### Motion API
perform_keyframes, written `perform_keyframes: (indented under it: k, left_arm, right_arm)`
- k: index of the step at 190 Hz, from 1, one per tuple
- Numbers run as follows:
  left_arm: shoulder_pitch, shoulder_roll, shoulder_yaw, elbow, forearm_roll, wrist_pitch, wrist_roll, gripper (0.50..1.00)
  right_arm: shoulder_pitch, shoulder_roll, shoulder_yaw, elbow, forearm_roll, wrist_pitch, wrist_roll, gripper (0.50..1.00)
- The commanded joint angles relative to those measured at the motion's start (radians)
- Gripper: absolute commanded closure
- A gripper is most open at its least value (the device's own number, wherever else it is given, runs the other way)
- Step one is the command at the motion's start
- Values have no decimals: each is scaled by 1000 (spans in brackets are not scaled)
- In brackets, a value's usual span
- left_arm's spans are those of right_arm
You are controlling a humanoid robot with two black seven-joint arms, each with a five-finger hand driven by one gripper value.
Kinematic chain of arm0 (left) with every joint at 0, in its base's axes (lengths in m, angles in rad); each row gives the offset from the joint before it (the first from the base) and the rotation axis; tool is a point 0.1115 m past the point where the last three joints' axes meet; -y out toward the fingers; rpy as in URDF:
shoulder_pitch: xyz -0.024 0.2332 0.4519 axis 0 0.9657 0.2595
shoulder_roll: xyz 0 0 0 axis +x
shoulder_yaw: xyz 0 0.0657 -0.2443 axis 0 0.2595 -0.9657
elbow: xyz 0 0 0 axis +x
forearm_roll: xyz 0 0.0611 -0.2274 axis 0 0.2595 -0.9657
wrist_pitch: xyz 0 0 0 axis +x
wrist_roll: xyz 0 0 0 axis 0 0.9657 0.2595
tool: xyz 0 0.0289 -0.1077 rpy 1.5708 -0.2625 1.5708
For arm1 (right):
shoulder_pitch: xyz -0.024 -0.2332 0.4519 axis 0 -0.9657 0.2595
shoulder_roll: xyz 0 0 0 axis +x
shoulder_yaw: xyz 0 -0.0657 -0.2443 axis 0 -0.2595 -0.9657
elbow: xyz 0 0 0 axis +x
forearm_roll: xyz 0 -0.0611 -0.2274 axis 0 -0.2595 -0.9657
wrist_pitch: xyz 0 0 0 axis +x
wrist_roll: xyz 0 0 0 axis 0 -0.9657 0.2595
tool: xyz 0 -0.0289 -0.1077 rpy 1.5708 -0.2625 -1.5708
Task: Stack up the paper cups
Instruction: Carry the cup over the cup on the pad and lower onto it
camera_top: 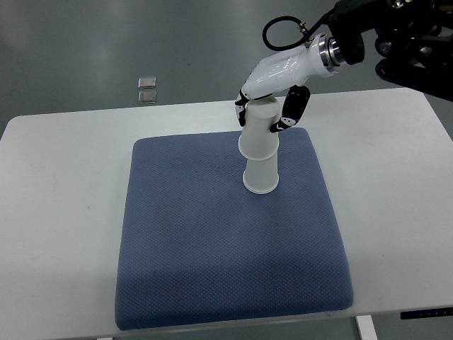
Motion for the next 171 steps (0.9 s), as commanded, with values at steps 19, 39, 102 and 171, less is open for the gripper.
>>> perform_keyframes:
  k: [19,39,102,171]
  left_arm:
    - [0,0,0,0,1,0,0,500]
    - [0,0,0,0,-1,1,0,500]
    - [0,0,0,0,1,1,0,500]
    - [0,0,0,0,1,0,0,500]
  right_arm:
    - [-24,3,-1,-16,0,0,-2,871]
    - [-29,5,-1,-30,0,-3,-3,871]
    - [-64,3,-1,-49,-4,-8,-3,869]
    - [-82,9,1,-73,-3,-16,-6,863]
